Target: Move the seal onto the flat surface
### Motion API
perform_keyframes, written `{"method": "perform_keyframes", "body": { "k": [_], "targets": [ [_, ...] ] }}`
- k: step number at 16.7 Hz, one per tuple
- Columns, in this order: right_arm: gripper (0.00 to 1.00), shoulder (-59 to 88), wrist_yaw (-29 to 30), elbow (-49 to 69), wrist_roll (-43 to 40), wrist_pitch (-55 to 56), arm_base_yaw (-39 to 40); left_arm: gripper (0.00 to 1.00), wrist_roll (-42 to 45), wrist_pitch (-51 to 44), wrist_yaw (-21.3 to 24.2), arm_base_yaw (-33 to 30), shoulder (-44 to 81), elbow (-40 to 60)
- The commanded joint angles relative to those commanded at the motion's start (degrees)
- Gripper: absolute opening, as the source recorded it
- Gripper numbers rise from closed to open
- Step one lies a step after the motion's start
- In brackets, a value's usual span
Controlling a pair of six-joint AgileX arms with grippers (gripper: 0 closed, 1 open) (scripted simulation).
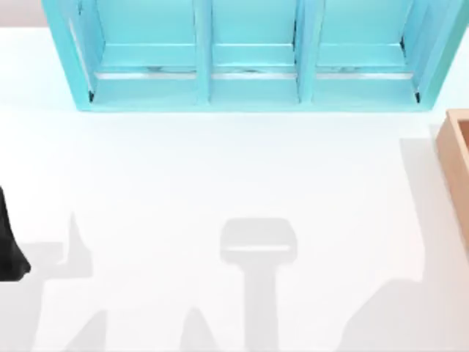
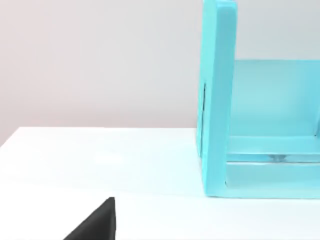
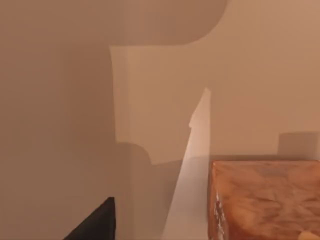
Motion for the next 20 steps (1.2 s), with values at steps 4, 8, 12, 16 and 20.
{"method": "perform_keyframes", "body": {
  "k": [4,8,12,16,20],
  "targets": [
    [0.92,0.0,0.0,0.0,0.0,0.0,0.0,1.0,0.0,0.0,0.0,0.0,0.0,0.0],
    [0.62,0.0,0.0,0.0,0.0,0.0,0.0,1.0,0.0,0.0,0.0,0.0,0.0,0.0],
    [0.32,0.0,0.0,0.0,0.0,0.0,0.0,1.0,0.0,0.0,0.0,0.0,0.0,0.0],
    [0.02,0.0,0.0,0.0,0.0,0.0,0.0,1.0,0.0,0.0,0.0,0.0,0.0,0.0],
    [0.0,0.0,0.0,0.0,0.0,0.0,0.0,1.0,0.0,0.0,0.0,0.0,0.0,0.0]
  ]
}}
